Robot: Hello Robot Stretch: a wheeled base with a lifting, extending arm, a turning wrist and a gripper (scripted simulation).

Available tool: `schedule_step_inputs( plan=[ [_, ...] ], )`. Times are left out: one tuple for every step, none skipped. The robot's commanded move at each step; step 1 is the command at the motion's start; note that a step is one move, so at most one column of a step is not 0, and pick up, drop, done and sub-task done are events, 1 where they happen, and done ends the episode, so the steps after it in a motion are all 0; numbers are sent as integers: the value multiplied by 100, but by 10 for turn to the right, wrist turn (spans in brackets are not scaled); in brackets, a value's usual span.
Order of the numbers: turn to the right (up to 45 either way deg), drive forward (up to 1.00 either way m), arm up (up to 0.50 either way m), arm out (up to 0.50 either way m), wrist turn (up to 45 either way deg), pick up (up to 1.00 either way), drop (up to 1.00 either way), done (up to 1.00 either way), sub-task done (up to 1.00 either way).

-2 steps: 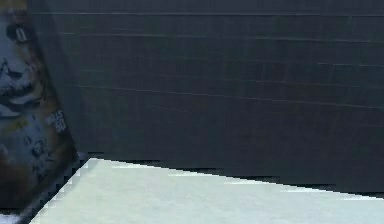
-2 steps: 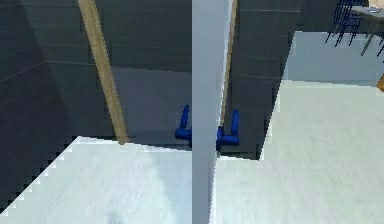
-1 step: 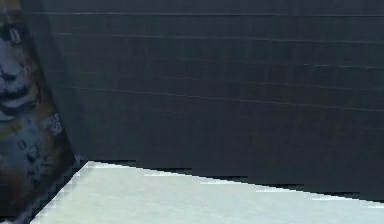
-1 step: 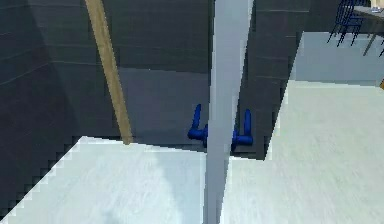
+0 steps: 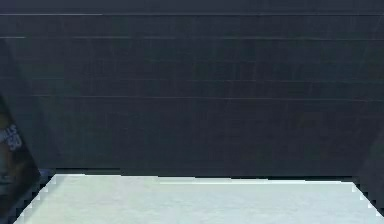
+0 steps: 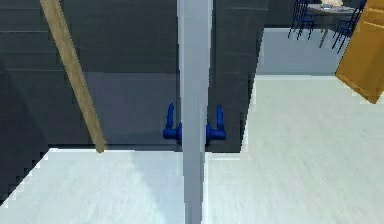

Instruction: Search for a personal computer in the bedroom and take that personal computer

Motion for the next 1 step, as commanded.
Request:
schedule_step_inputs(
  plan=[
    [0, 15, 0, 0, 0, 0, 0, 0, 0]
  ],
)
